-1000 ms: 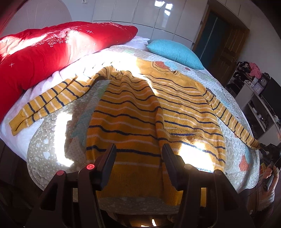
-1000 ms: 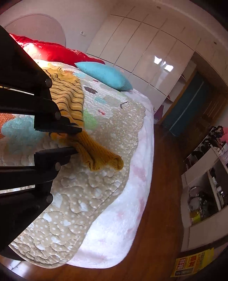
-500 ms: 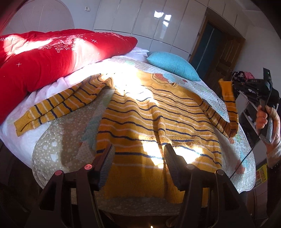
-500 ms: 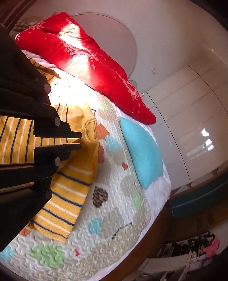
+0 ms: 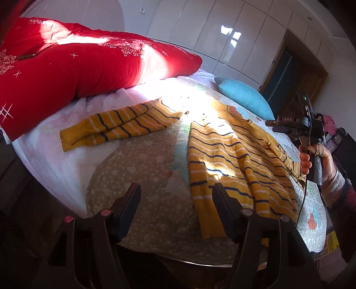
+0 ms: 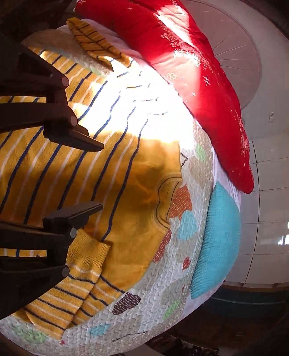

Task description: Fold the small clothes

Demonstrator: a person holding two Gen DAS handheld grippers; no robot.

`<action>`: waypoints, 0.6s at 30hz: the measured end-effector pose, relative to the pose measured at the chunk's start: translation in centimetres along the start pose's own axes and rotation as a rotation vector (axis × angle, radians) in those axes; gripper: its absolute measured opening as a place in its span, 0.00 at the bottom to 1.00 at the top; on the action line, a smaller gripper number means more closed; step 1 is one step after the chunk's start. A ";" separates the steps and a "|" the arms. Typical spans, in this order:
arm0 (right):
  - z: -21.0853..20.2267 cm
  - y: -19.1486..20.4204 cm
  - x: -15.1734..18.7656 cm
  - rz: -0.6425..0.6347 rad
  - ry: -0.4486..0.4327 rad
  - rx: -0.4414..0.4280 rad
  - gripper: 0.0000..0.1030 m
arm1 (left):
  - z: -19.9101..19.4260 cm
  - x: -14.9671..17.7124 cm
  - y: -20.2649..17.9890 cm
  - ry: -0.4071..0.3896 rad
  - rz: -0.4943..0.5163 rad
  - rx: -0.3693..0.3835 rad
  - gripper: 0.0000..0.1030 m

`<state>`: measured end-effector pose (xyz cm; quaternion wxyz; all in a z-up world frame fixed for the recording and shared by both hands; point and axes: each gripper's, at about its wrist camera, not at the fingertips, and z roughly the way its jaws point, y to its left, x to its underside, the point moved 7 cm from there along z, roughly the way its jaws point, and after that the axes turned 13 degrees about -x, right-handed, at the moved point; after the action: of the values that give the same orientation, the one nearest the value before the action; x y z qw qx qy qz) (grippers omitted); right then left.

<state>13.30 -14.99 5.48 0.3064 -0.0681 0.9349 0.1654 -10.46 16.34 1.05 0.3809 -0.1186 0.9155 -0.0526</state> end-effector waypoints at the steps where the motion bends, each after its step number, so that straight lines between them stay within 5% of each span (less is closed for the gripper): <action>1: -0.3 -1.1 0.9 -0.018 0.021 0.035 0.56 | 0.3 0.1 0.2 0.008 -0.007 0.002 0.64; 10: 1.6 -5.3 4.5 -0.210 0.096 0.274 0.57 | 1.2 0.7 -2.3 0.042 -0.001 0.033 0.64; 12: 2.4 -6.0 4.1 -0.222 0.090 0.324 0.31 | 1.3 0.8 -2.7 0.047 0.004 0.032 0.64; 13: 2.7 -6.6 3.8 -0.192 0.097 0.327 0.07 | 1.3 0.8 -2.7 0.048 0.004 0.030 0.64; 18: -0.6 -8.8 0.9 0.008 -0.038 0.275 0.07 | 1.8 0.9 -2.0 0.057 -0.019 0.032 0.64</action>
<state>14.21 -23.47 3.05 0.3299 -0.0187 0.9430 0.0383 -9.38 14.12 -0.44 0.3559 -0.1199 0.9238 -0.0741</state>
